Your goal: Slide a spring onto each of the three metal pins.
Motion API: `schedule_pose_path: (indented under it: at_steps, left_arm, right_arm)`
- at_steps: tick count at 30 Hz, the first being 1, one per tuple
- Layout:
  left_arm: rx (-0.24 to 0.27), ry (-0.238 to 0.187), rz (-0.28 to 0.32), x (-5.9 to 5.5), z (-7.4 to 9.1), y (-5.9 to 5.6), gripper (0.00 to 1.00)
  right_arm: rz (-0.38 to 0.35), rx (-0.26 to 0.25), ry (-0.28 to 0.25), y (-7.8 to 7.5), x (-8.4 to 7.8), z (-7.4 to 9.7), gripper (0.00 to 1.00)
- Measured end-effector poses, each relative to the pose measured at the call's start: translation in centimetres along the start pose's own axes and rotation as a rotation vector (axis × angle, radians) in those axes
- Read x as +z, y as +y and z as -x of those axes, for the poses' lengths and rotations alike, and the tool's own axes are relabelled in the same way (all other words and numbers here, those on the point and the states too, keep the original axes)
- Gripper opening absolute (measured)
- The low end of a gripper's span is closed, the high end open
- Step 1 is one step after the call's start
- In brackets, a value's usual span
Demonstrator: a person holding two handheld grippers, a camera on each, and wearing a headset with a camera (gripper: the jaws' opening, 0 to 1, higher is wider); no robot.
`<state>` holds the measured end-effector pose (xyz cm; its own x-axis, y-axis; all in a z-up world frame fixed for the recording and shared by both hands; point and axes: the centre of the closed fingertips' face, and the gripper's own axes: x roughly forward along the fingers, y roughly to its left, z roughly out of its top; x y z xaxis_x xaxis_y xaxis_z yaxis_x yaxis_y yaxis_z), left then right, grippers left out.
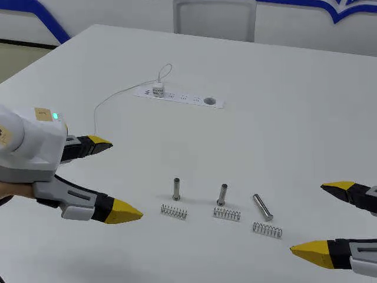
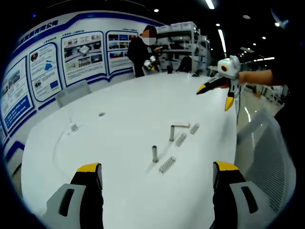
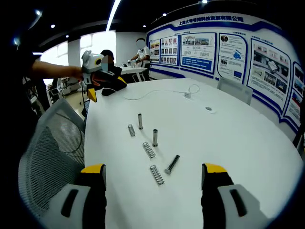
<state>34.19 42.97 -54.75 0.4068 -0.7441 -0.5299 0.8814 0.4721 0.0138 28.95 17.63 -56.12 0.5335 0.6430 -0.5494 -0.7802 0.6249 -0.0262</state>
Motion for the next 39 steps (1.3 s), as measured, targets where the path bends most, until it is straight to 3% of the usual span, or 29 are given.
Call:
schedule_pose_path:
  at_steps: [11,21,30,39]
  left_arm:
    - [0.004,-0.003,0.02,-0.2,-0.7,0.3,0.98]
    - [-0.017,-0.024,0.044,0.1,-1.3,-0.1,0.98]
    - [-0.015,-0.01,0.054,-0.7,-1.5,-0.2,0.97]
    - [-0.009,-0.027,0.087,-1.0,-1.6,-0.2,0.97]
  right_arm:
    - [-0.014,0.01,0.002,0.0,-0.2,-0.8,0.83]
    - [-0.031,0.006,0.011,-0.2,-0.8,-1.0,0.82]
    - [-0.053,0.008,0.005,-0.2,-1.1,-1.3,0.81]
    - [-0.048,0.006,0.022,-0.4,-1.4,-1.9,0.8]
